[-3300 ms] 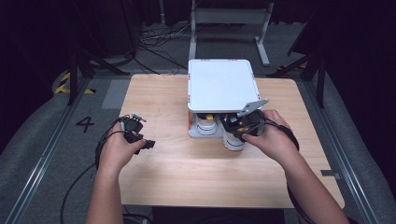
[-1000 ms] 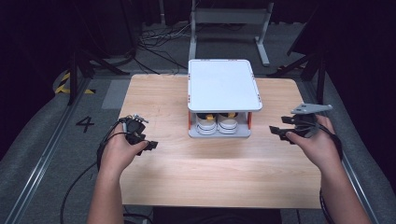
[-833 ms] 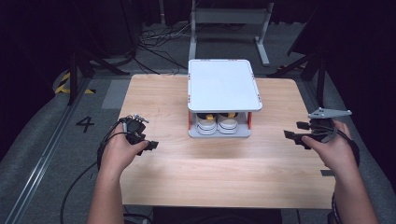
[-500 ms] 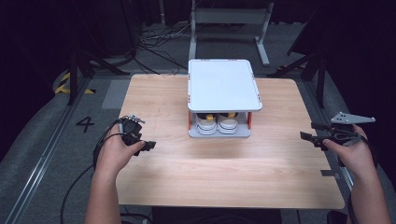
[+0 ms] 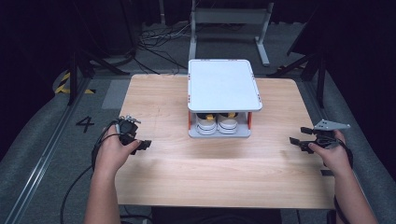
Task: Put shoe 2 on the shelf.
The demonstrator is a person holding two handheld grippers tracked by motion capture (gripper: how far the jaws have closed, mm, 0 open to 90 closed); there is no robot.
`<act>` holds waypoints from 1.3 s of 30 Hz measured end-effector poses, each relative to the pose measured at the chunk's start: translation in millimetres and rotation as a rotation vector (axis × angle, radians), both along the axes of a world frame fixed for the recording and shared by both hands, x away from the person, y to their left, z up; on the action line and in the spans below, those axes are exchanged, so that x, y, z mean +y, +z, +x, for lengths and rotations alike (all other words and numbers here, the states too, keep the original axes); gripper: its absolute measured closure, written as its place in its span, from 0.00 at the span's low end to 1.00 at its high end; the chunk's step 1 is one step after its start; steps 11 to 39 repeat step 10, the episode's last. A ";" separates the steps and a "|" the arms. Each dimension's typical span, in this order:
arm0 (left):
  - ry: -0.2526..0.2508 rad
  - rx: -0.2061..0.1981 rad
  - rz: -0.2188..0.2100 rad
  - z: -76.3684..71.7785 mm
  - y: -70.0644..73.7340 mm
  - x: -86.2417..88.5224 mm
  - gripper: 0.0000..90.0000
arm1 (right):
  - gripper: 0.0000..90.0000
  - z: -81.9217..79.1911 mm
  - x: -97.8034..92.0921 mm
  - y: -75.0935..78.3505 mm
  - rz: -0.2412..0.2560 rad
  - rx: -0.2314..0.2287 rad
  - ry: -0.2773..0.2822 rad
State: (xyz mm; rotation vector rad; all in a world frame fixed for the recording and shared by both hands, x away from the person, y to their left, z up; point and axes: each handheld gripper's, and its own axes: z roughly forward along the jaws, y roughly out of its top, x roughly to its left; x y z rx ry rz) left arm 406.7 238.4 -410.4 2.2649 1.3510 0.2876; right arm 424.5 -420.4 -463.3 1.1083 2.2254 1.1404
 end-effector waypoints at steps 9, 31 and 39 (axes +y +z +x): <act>-0.007 0.015 -0.001 0.5 -2.2 -0.2 0.30 | 0.27 2.6 0.2 -7.9 -0.006 0.040 -0.027; -0.007 0.015 -0.001 0.5 -2.2 -0.2 0.30 | 0.28 2.8 0.2 -7.5 -0.003 0.039 -0.028; -0.007 0.015 -0.001 0.5 -2.2 -0.2 0.30 | 0.28 2.8 0.2 -7.5 -0.003 0.039 -0.028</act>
